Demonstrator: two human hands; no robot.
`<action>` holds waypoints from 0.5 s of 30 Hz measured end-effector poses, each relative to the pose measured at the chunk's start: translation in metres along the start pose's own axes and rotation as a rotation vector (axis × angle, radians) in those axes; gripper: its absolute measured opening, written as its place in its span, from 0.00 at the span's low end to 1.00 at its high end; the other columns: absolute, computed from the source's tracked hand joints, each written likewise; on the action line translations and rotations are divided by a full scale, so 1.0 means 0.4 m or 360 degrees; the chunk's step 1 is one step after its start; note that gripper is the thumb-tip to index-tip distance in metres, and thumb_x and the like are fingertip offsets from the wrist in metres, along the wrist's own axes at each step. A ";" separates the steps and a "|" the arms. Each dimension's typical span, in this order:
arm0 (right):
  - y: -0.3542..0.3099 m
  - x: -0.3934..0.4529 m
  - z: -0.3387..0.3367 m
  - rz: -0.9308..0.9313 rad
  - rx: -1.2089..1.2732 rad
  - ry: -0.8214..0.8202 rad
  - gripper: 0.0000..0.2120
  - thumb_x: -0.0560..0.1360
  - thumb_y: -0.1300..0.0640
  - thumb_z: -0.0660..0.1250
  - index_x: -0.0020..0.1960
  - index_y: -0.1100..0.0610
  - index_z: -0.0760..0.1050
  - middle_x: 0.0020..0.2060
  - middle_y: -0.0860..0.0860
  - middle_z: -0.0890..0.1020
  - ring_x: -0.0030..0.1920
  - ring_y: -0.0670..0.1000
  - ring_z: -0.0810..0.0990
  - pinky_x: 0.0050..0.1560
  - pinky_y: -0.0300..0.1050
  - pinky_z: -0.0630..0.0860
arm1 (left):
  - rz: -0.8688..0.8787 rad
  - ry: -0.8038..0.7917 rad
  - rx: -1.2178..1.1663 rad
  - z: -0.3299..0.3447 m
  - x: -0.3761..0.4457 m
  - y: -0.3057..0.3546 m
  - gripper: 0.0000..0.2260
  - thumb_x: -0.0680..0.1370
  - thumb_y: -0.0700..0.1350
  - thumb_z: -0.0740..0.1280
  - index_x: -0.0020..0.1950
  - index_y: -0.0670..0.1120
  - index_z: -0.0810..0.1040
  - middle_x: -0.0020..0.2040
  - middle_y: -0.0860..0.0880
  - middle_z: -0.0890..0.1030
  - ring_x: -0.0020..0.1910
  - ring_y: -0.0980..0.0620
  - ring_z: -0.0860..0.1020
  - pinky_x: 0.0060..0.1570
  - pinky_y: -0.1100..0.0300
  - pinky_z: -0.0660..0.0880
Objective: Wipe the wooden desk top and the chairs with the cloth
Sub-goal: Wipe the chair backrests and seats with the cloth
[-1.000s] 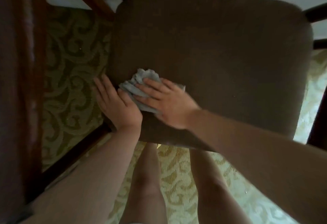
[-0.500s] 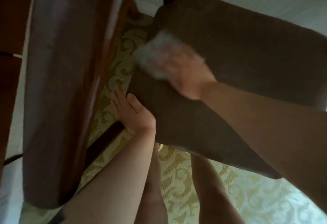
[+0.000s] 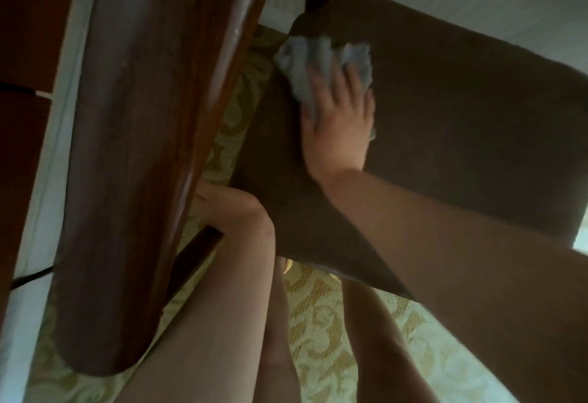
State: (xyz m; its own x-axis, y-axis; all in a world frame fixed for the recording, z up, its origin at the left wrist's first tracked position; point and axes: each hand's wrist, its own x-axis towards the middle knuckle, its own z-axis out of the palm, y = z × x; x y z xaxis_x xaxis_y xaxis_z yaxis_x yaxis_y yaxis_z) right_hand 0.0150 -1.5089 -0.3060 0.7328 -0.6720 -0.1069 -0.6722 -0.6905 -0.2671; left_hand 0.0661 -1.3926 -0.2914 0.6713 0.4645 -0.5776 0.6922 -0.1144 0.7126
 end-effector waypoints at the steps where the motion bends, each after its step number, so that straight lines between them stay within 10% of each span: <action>1: -0.041 -0.047 0.021 -0.0295 -0.0102 -0.0117 0.27 0.77 0.55 0.57 0.76 0.48 0.60 0.75 0.52 0.62 0.77 0.57 0.53 0.74 0.62 0.51 | 0.0007 0.0035 -0.0008 0.005 0.013 0.007 0.21 0.84 0.52 0.53 0.76 0.48 0.61 0.70 0.49 0.68 0.64 0.52 0.70 0.56 0.62 0.65; 4: -0.096 -0.190 0.029 -0.1385 -0.0221 -0.0744 0.25 0.78 0.52 0.57 0.76 0.47 0.61 0.77 0.49 0.57 0.78 0.53 0.45 0.75 0.60 0.41 | 0.0075 0.0043 0.0139 0.008 0.044 0.006 0.20 0.83 0.50 0.55 0.74 0.46 0.64 0.71 0.46 0.69 0.67 0.49 0.69 0.60 0.61 0.65; 7: -0.005 -0.130 0.016 -0.1525 -0.0157 -0.0634 0.26 0.75 0.57 0.61 0.73 0.48 0.66 0.76 0.50 0.60 0.77 0.53 0.51 0.74 0.58 0.43 | 0.0154 -0.0166 0.0283 -0.009 0.050 -0.027 0.21 0.82 0.50 0.55 0.74 0.49 0.65 0.70 0.47 0.70 0.66 0.49 0.71 0.66 0.54 0.67; 9: 0.078 -0.075 0.017 -0.1136 -0.0117 -0.0322 0.28 0.71 0.61 0.66 0.71 0.50 0.69 0.73 0.54 0.68 0.75 0.58 0.61 0.72 0.60 0.49 | 0.0200 -0.0317 0.0390 -0.016 0.033 -0.047 0.21 0.83 0.51 0.52 0.76 0.51 0.61 0.74 0.47 0.66 0.69 0.47 0.68 0.69 0.50 0.66; 13: 0.116 -0.075 -0.007 0.0673 0.0145 0.0189 0.28 0.77 0.55 0.61 0.77 0.50 0.59 0.76 0.55 0.60 0.77 0.55 0.53 0.75 0.60 0.46 | 0.0528 -0.0372 0.0776 -0.009 0.011 -0.071 0.24 0.82 0.55 0.48 0.78 0.51 0.57 0.77 0.48 0.60 0.75 0.47 0.60 0.74 0.45 0.58; 15: 0.054 -0.126 -0.002 0.0624 0.0155 0.0147 0.29 0.76 0.55 0.62 0.76 0.50 0.61 0.76 0.55 0.60 0.77 0.57 0.53 0.74 0.62 0.47 | 0.0638 -0.0328 0.1057 -0.002 0.007 -0.074 0.23 0.83 0.52 0.48 0.78 0.49 0.56 0.79 0.48 0.56 0.77 0.49 0.55 0.75 0.49 0.49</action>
State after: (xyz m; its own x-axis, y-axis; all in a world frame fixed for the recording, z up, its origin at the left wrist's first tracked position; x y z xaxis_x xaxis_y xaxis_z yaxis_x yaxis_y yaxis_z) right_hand -0.0363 -1.4902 -0.3056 0.4077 -0.9033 -0.1334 -0.8821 -0.3519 -0.3131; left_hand 0.0470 -1.3871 -0.3139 0.8927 0.1130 -0.4362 0.3575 -0.7670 0.5329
